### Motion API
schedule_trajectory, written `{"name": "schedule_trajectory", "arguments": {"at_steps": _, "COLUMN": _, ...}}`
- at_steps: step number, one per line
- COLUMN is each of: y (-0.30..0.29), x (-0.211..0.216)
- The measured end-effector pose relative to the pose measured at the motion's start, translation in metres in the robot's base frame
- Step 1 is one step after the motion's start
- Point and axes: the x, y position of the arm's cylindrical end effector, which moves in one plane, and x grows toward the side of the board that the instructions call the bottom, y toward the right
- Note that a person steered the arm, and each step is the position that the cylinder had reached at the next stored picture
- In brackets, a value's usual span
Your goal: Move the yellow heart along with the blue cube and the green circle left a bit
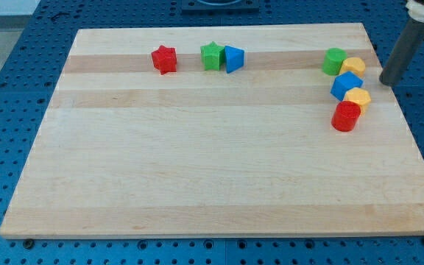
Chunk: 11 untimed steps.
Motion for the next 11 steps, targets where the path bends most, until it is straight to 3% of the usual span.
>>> {"name": "schedule_trajectory", "arguments": {"at_steps": 11, "y": -0.04, "x": -0.016}}
